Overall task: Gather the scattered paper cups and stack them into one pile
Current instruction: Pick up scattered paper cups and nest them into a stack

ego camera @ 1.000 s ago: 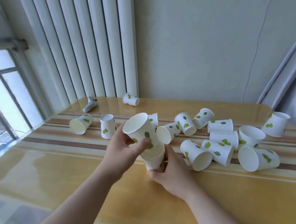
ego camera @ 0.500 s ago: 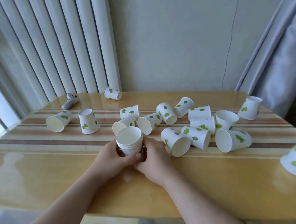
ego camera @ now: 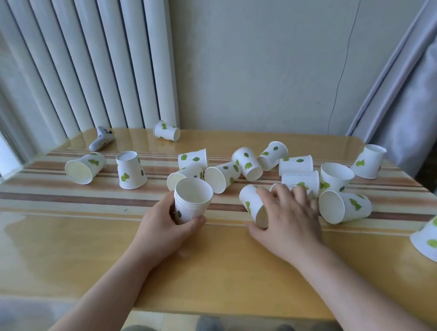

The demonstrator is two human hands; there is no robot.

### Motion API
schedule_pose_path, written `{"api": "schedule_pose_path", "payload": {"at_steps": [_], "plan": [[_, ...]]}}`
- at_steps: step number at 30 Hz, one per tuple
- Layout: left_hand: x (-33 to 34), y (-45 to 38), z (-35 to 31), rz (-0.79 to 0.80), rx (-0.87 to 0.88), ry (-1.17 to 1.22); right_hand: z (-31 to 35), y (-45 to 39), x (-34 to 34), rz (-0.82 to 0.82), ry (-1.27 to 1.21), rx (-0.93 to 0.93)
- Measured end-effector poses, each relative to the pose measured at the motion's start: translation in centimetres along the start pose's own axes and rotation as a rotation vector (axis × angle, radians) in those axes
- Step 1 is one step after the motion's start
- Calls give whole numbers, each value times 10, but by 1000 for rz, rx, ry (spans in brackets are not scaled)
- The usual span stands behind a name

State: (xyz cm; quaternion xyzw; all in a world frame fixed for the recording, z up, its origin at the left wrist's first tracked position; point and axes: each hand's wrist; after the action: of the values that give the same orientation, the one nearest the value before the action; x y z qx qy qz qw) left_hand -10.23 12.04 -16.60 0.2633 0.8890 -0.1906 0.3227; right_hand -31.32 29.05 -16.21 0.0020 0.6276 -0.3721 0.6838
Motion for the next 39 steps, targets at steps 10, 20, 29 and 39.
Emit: {"api": "schedule_pose_path", "payload": {"at_steps": [10,20,29,39], "plan": [[0,3,-2,-81,-32,62,14,-9,-36,59,-652,50],[-1,5,0,-45,18,-34,20,3,-4,179,-854,234],[-2,3,-1,-55,71,-140,48,-21,-11,-35,-1741,375],[-2,2,2,-45,81,-104,57,-19,12,236,-1480,265]]}}
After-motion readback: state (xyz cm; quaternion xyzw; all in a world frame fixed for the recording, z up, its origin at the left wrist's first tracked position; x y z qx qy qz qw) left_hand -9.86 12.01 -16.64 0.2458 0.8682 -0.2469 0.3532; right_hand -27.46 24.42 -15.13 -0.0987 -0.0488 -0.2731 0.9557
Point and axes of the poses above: each hand's wrist, its own y-axis away from the middle knuckle, its own x-axis out of the palm, z = x × y, and after that the axes turned 11 degrees about -y, right-handed
